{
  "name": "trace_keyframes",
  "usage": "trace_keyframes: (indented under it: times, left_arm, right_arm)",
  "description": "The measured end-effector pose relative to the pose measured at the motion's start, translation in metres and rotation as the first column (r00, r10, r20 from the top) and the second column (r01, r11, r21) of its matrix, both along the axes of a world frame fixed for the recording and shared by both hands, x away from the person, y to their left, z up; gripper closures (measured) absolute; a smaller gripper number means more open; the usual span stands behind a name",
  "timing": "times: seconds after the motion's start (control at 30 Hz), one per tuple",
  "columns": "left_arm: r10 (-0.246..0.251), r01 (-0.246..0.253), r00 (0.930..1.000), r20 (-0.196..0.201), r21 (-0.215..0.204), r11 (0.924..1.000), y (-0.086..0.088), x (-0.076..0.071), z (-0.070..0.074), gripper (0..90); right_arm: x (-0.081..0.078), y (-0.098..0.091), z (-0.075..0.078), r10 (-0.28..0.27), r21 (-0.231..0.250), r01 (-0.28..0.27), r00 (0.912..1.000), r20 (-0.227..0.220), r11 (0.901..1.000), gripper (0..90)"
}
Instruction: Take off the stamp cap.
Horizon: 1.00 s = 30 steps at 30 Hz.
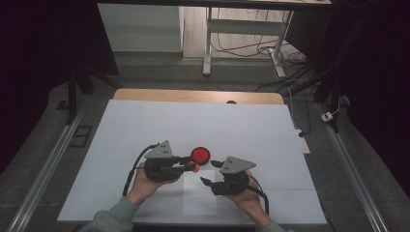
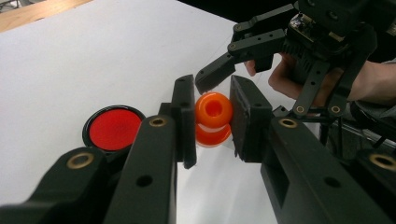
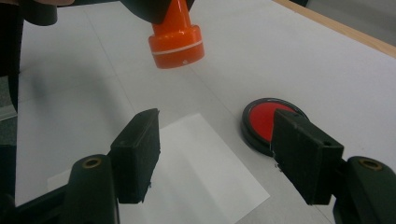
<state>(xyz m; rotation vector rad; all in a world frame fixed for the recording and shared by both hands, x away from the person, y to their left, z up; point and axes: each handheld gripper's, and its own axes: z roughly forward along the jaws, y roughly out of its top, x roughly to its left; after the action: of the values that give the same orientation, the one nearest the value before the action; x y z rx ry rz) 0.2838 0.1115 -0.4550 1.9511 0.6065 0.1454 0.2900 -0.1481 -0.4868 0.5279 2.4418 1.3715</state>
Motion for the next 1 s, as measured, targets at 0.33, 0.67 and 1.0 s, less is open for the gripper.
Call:
trace_keyframes:
  times: [0.33,0.67,1.0]
  left_arm:
    - [-0.003,0.003,1.0000,-0.002,0.003,1.0000,-0.002,0.000,-0.001,72.1]
    - [-0.009,0.009,0.9999,-0.010,0.009,0.9999,-0.006,0.000,-0.004,72.1]
    - [-0.014,0.014,0.9998,-0.015,0.015,0.9998,-0.008,0.000,-0.007,72.1]
  right_arm:
    - [0.000,0.008,0.000,0.013,-0.002,-0.013,0.9999,-0.003,0.9999,32.7]
    - [-0.001,0.017,-0.001,0.030,-0.004,-0.030,0.9996,0.000,0.9996,32.7]
    - [-0.002,0.024,0.000,0.043,-0.004,-0.043,0.9990,0.014,0.9991,35.1]
